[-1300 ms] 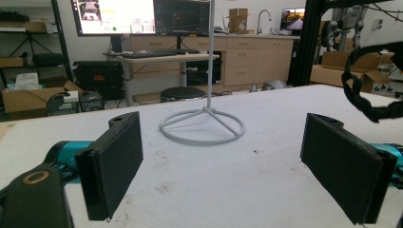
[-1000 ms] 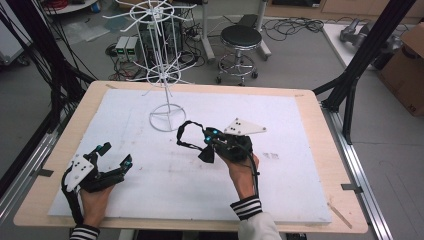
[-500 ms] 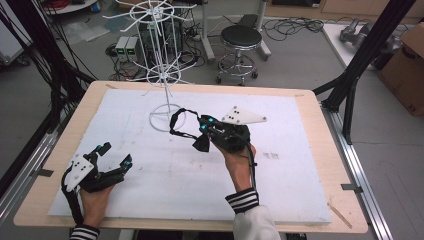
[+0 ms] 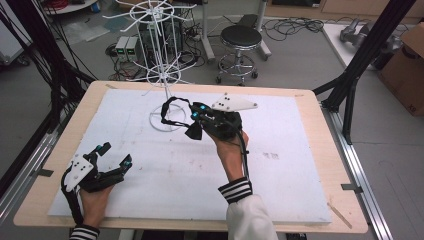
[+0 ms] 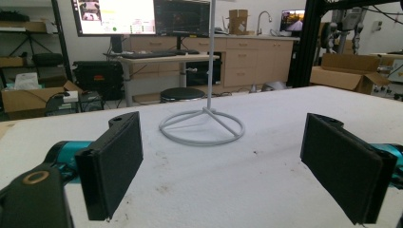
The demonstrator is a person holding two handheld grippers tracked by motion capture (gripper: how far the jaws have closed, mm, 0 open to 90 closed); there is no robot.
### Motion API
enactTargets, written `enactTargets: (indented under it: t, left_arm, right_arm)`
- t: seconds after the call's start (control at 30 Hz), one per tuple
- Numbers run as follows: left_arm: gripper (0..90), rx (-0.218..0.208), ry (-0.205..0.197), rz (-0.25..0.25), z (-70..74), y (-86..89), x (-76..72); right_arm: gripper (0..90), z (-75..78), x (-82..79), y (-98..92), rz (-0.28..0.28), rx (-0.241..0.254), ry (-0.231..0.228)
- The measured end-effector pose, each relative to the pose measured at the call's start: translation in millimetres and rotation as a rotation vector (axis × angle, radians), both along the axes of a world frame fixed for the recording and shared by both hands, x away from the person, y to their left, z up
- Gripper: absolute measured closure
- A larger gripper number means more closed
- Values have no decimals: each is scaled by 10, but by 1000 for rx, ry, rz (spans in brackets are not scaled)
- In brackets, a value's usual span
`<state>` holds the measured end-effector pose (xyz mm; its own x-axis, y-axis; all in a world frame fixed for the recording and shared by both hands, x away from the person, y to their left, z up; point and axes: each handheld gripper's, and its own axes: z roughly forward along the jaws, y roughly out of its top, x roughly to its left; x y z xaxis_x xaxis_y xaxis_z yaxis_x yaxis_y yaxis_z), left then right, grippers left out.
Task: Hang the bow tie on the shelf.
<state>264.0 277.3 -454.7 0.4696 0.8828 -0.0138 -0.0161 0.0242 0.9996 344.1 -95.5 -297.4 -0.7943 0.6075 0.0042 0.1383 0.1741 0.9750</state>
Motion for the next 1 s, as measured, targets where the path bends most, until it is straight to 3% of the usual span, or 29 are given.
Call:
enactTargets:
  t: [0.53, 1.0]
  left_arm:
    - [144, -3, -1, -1, 0, 0, 1]
    - [144, 0, -4, -2, -2, 0, 1]
  right_arm:
    - [883, 47, 286, 191, -28, -3, -41]
    - [883, -134, 571, 308, -75, -25, 0]
